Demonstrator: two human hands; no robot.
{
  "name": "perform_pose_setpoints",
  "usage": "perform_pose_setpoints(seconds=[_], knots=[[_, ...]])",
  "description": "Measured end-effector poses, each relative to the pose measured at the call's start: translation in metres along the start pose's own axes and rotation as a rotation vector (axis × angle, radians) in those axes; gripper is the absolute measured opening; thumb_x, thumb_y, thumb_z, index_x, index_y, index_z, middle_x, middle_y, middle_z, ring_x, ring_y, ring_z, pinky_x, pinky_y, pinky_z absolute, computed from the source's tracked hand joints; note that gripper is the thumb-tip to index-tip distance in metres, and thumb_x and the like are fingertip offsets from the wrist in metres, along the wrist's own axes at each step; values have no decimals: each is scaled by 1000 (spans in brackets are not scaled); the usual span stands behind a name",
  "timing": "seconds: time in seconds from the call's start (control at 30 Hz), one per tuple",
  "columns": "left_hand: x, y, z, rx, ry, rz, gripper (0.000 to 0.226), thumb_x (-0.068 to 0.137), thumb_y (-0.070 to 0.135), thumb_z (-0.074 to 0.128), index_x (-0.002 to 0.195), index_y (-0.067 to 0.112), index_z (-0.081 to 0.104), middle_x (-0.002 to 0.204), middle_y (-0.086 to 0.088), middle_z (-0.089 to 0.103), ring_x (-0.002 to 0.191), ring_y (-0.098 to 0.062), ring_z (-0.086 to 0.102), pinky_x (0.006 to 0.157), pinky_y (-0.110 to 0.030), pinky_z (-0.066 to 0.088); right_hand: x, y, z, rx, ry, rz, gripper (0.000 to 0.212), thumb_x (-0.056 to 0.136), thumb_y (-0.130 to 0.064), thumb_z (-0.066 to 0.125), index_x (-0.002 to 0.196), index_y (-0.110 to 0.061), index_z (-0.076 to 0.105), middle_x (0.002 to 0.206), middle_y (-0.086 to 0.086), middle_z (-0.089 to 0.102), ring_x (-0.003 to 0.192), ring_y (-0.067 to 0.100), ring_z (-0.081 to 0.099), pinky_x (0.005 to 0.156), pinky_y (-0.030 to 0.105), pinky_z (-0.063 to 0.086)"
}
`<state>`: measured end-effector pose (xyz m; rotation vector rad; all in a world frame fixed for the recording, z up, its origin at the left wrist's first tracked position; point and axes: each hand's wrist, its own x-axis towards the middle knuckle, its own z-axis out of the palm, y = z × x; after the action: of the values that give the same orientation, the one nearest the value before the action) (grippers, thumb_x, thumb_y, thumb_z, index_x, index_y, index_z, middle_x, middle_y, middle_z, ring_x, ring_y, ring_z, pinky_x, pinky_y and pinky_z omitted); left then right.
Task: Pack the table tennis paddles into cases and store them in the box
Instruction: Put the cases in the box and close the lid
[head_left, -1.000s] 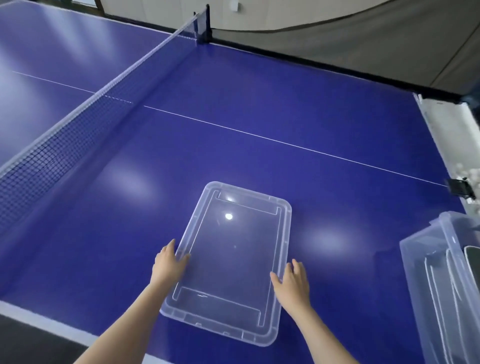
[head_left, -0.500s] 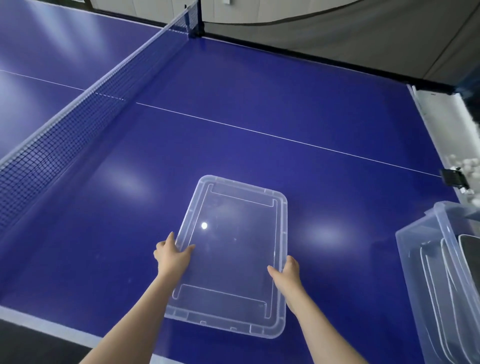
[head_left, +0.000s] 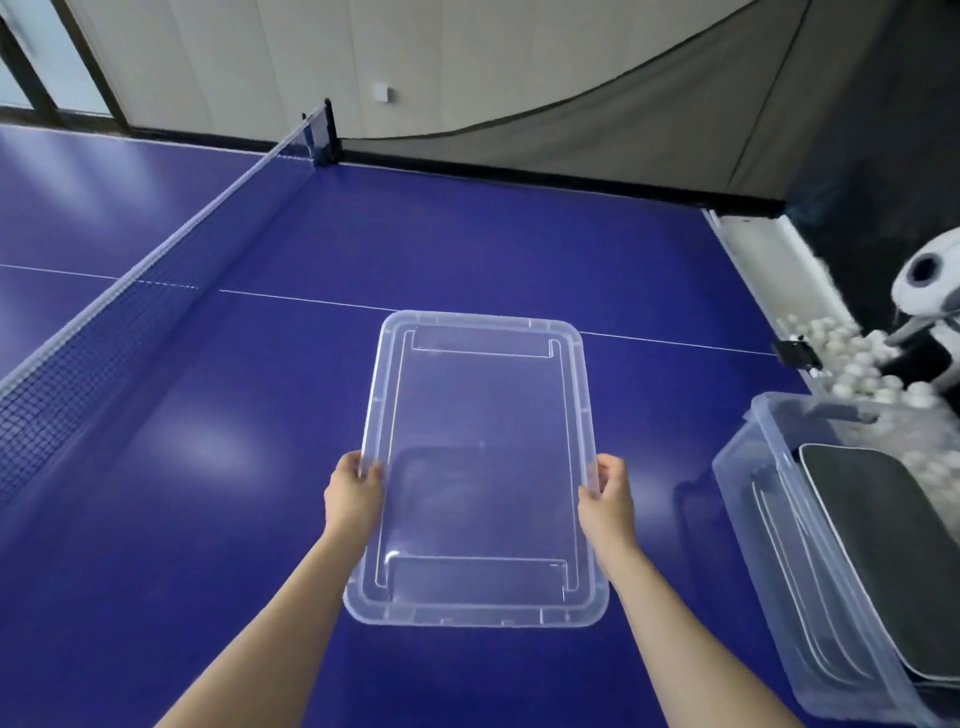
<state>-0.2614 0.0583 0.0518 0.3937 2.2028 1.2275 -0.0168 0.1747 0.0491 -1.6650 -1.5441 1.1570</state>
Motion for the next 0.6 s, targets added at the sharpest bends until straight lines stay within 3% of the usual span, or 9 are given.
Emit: perform_pose_setpoints(seconds=[0.13, 0.33, 0.43, 0.53, 0.6], knots=[[-15, 37, 33, -35, -74, 76, 26, 95, 30, 51, 114, 12, 53, 93, -8, 62, 73, -18, 55, 56, -28, 37, 12, -11, -52, -2, 131, -37, 37, 92, 3, 43, 126, -12, 45, 128, 9, 51, 112, 27, 53, 80, 28, 39], [-59, 86, 97, -78, -220, 136, 31, 93, 42, 49, 102, 12, 50, 87, -10, 61, 69, -20, 52, 54, -28, 37, 20, -10, -149, -100, 301, -58, 41, 93, 1, 45, 134, -6, 48, 133, 13, 54, 122, 29, 51, 86, 22, 37], [-90, 103, 128, -18, -270, 183, 32, 93, 42, 48, 99, 10, 50, 85, -9, 61, 65, -18, 50, 52, -28, 35, 20, -1, -199, -137, 373, -39, 40, 91, 2, 47, 130, -5, 53, 129, 15, 58, 119, 31, 53, 92, 29, 40], [-123, 112, 159, 19, -318, 246, 31, 93, 41, 51, 88, 10, 49, 74, -2, 51, 61, -18, 45, 51, -28, 35, 21, 15, -250, -174, 419, -26, 37, 91, 2, 46, 125, -7, 58, 121, 13, 63, 110, 30, 57, 82, 27, 41], [-145, 115, 181, 37, -352, 270, 31, 93, 40, 53, 85, 10, 49, 72, -1, 50, 59, -17, 43, 50, -28, 36, 24, 28, -283, -182, 432, -19, 38, 91, 3, 45, 126, -6, 57, 123, 16, 62, 110, 31, 57, 86, 32, 43]])
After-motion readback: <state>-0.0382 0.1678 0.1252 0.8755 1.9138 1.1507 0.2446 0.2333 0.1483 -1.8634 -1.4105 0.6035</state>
